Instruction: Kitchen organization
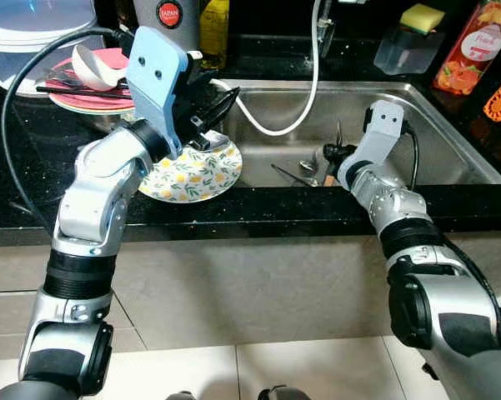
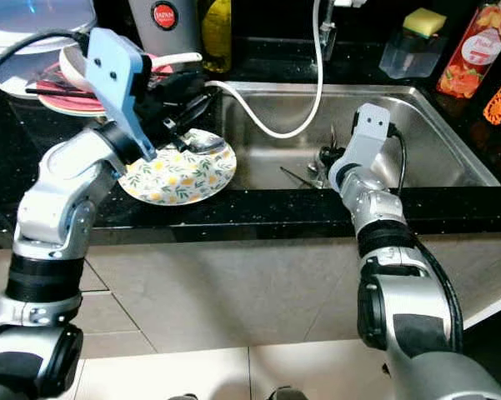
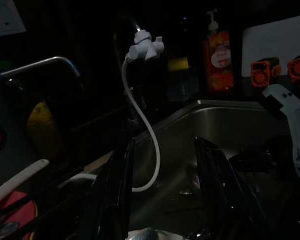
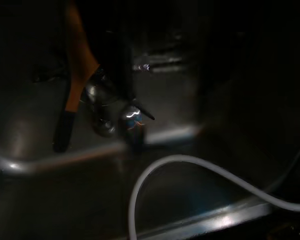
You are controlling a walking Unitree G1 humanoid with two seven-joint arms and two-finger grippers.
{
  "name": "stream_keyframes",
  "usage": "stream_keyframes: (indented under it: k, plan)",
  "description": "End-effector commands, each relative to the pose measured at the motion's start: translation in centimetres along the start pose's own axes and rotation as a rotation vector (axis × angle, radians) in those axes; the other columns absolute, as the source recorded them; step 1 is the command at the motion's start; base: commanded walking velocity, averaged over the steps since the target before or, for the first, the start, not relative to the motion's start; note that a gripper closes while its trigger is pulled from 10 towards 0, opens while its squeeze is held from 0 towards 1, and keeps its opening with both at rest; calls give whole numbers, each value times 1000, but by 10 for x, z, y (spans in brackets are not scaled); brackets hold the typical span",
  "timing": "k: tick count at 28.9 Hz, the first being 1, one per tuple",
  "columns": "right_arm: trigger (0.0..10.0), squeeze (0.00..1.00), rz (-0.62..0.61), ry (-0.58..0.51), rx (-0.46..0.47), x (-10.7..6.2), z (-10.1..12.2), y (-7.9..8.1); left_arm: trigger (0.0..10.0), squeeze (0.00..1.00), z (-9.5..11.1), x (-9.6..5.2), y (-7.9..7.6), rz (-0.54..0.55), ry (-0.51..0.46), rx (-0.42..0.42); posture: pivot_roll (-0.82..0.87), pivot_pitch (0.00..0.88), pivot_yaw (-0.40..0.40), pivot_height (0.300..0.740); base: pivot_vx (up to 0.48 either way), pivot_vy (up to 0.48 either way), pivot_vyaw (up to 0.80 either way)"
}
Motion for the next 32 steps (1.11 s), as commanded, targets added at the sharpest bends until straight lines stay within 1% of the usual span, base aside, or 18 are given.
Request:
stream_keyframes:
  k: [1,3,4,7,12,13,14,15,18,19,21,24,25,27,28,30,31,32]
  plan:
    - [10000,1000,-15,77,9,-1,-27,-5,10000,0,-3,-3,1,6,27,25,107,78,-51,740,0,0,0]
    - [10000,1000,-15,77,9,-1,-27,-5,10000,0,-3,-3,1,6,27,25,107,78,-51,740,0,0,0]
    - [10000,0,-16,33,8,-1,-19,-5,10000,0,-3,-2,1,6,27,24,107,78,-51,740,0,0,0]
    - [10000,0,-12,-78,-9,-2,3,-5,10000,0,-2,-2,2,8,26,22,103,80,-48,740,0,0,0]
    - [10000,0,5,-198,-42,-7,27,-1,10000,0,-3,-2,4,22,27,23,101,81,-46,740,0,0,0]
    - [10000,0,21,-245,-52,-10,36,2,10000,0,-3,-2,5,30,30,24,100,81,-45,740,0,0,0]
    - [10000,0,21,-245,-52,-10,36,2,10000,0,-3,-2,5,30,30,24,100,81,-45,740,0,0,0]
    - [10000,0,53,-328,-68,-16,51,8,10000,0,-4,-2,7,43,35,26,99,82,-44,740,0,0,0]
    - [10000,0,68,-360,-74,-19,56,10,10000,0,-4,-2,8,47,37,26,99,82,-44,740,0,0,0]
    - [10000,0,89,-402,-83,-23,63,15,10000,0,-5,-2,10,58,40,26,97,82,-42,740,0,0,0]
    - [10000,0,89,-402,-83,-23,63,15,10000,0,-5,-2,10,58,40,26,97,82,-42,740,0,0,0]
    - [10000,0,136,-506,-103,-39,79,26,10000,0,-8,-4,19,118,59,35,97,81,-41,740,0,0,0]
    - [10000,0,136,-506,-103,-39,79,26,10000,0,-8,-4,19,118,59,35,97,81,-41,740,0,0,0]
    - [10000,0,158,-557,-85,-50,86,31,10000,0,-13,-6,30,181,95,45,97,81,-41,740,0,0,0]
    - [10000,0,158,-557,-85,-50,86,31,10000,0,-13,-6,30,181,95,45,97,81,-41,740,0,0,0]
    - [10000,0,178,-594,-74,-59,90,36,10000,0,-17,-10,37,214,126,48,95,81,-39,740,0,0,0]
    - [10000,0,178,-594,-74,-59,90,36,10000,0,-17,-10,37,214,126,48,95,81,-39,740,0,0,0]
    - [10000,0,194,-613,-72,-65,92,41,10000,0,-20,-13,40,220,148,36,93,81,-35,740,0,0,0]
Point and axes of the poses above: a point about 5 cm out from each wrist's last joint towards the gripper, its own x axis pointing out of the wrist towards the gripper, its own z axis along the axis of the wrist's last joint, y = z × x, the point moved 3 cm from there along x, pointing out of the wrist towards the gripper, and after that the axes turned 8 degrees about -x, right-handed, at the moved point
